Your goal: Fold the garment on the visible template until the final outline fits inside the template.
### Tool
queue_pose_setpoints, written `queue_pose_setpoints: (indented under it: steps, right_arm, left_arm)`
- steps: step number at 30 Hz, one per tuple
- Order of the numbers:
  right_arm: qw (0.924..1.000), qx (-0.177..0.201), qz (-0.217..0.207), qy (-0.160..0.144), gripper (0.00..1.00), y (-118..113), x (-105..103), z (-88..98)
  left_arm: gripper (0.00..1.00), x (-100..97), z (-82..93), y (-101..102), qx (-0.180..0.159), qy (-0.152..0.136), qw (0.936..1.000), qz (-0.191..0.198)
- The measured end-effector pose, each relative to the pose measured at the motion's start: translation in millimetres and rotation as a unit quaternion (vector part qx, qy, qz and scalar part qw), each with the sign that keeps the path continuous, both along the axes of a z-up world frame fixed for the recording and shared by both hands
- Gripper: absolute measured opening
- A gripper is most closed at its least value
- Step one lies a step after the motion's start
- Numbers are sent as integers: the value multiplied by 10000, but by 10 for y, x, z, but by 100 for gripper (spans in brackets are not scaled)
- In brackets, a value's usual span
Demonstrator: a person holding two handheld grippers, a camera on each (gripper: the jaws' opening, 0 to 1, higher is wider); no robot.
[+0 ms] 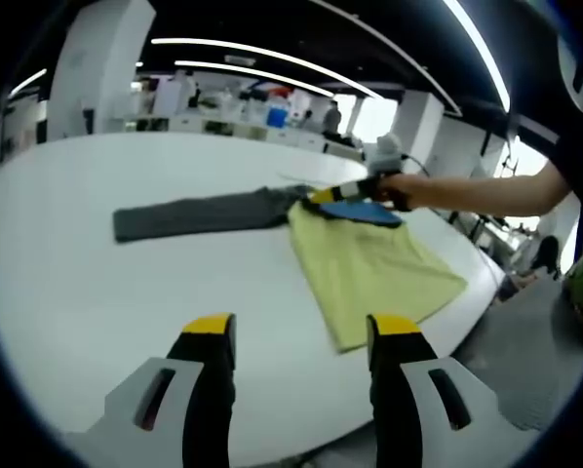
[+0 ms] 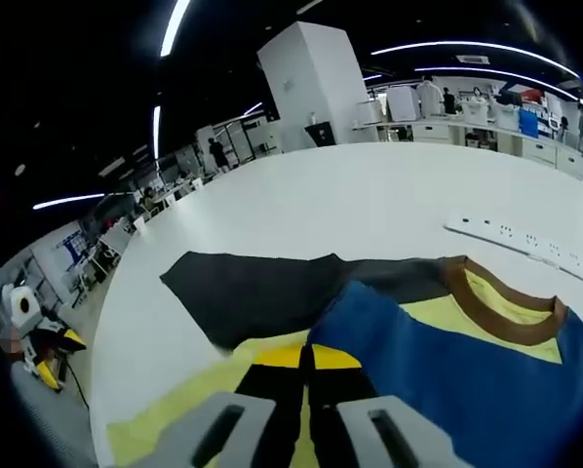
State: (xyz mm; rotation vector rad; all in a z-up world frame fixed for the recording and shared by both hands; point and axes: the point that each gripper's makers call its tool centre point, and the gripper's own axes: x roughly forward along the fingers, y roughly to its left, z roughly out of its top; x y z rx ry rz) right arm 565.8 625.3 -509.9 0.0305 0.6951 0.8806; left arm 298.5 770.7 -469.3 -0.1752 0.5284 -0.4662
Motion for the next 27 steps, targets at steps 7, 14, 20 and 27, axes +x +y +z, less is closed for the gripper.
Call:
queue_pose_setpoints:
  steps: [7, 14, 20, 27]
  right_arm:
    - [10000, -84, -11, 46, 0, 38, 30, -115]
    - [9999, 56, -112, 62, 0, 84, 10, -23]
    - [9999, 27, -80, 134, 0, 134, -14, -120]
    - [9998, 56, -119, 147, 0, 173, -15, -136]
  left_arm:
    - [51, -18, -24, -2, -30, 27, 10000, 41]
    - [50, -26, -36, -13, -44, 43, 10000, 36]
    - [50, -6, -49, -47, -72, 56, 10000, 2]
    - [50, -8, -89, 22, -90, 65, 9999, -9]
